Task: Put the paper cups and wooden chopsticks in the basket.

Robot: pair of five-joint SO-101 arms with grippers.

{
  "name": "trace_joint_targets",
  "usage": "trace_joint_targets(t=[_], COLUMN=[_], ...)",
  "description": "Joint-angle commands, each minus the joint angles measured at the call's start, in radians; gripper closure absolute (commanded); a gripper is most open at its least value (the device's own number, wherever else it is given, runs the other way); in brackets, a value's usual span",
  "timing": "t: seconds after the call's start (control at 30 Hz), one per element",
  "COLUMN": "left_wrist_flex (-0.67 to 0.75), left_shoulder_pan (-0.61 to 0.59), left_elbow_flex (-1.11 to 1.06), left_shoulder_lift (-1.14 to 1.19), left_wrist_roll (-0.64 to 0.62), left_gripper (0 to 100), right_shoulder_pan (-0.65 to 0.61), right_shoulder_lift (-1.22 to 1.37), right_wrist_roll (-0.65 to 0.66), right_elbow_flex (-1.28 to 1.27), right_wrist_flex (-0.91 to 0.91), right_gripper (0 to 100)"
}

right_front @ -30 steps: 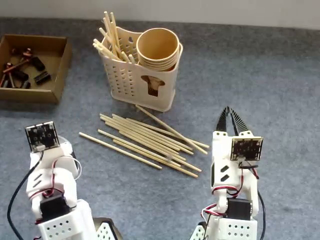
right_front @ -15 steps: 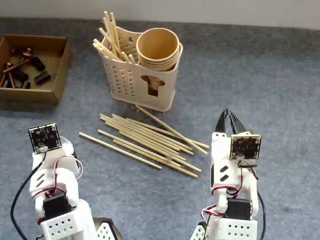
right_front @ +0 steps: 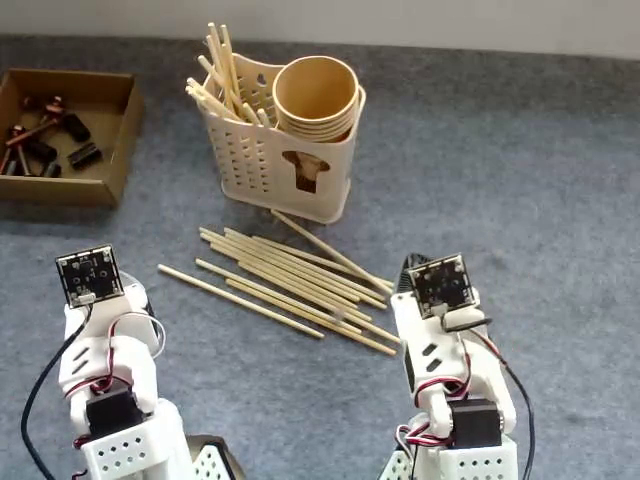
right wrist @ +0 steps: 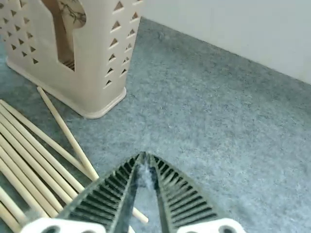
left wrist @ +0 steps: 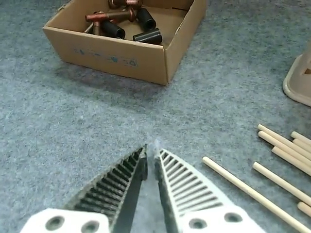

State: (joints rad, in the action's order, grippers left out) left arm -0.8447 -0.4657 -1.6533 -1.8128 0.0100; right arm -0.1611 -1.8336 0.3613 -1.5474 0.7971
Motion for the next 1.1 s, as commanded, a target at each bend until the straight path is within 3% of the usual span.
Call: trace_joint_targets(t=[0.0, 0.47, 0.8, 0.9, 1.07], left_wrist_flex=[0.02, 0.02, 0.02, 0.02, 0.02], left_shoulder_pan=[-0.005, -0.007, -0.008, -0.008, -0.008], left_elbow_flex=[0.005, 0.004, 0.004, 0.004, 0.004], left_shoulder_lift=[0.002, 0.002, 0.002, 0.002, 0.002], left_wrist_roll=[-0.002, -0.002, -0.002, -0.002, -0.002], left_gripper=[95, 95, 95, 95, 95], right_shoulder_pan=[-0.012, -0.013, -0.102, -0.136, -0.16], right_shoulder_lift=[0.007, 0.802, 1.01, 1.087, 1.237], right_wrist_roll=[0.026, 0.028, 0.215, 0.222, 0.224], right_elbow_flex=[0.041, 0.458, 0.516, 0.536, 0.639], right_wrist_flex=[0.007, 0.056, 0.056, 0.056, 0.056], right_gripper=[97.7, 96.8, 94.3, 88.5, 88.2])
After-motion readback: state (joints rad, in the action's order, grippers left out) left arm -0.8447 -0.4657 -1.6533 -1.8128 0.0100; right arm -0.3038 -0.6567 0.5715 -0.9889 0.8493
